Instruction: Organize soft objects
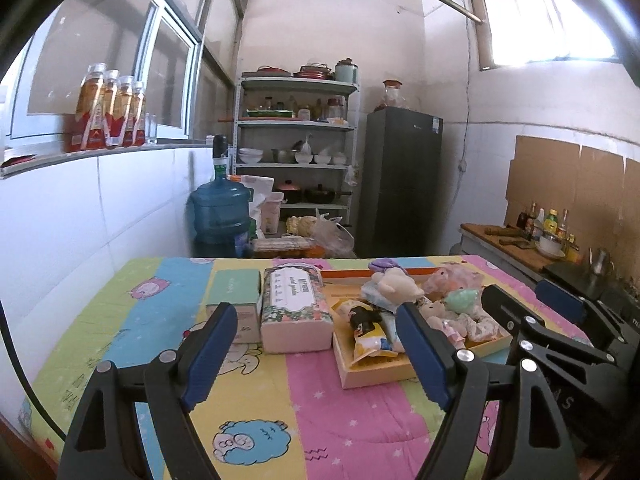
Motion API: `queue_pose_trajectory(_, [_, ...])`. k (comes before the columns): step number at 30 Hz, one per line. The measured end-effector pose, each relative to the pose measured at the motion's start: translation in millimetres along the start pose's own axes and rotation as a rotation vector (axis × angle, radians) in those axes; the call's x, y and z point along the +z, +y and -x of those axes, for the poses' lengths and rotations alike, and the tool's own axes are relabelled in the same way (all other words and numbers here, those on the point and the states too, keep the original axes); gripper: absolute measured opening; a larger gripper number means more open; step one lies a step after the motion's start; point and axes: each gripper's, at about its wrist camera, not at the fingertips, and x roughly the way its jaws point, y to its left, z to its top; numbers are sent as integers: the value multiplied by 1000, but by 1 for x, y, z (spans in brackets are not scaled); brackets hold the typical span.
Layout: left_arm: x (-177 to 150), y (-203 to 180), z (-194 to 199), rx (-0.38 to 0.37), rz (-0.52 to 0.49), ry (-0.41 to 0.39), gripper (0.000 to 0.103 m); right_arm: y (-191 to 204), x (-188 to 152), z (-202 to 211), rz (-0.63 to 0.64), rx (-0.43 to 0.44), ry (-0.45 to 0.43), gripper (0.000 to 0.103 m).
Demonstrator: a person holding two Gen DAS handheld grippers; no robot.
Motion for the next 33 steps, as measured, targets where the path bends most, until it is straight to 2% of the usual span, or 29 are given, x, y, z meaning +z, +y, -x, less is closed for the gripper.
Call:
queue_pose_trajectory(11, [-9, 25, 37, 94, 18, -40, 82, 27, -8, 24, 23, 30, -11, 75])
queue_pose_trajectory(17, [-17, 34, 50, 160, 13, -20, 82, 41, -15, 35, 25, 68, -5, 75])
queue_pose_trajectory(24, [-25, 43, 64, 198, 30, -18, 82, 50, -22, 50, 30, 96, -8, 75])
queue_pose_trajectory(33, [-33, 39, 81, 212, 21, -25, 82, 58, -24, 73, 66, 89, -49, 75])
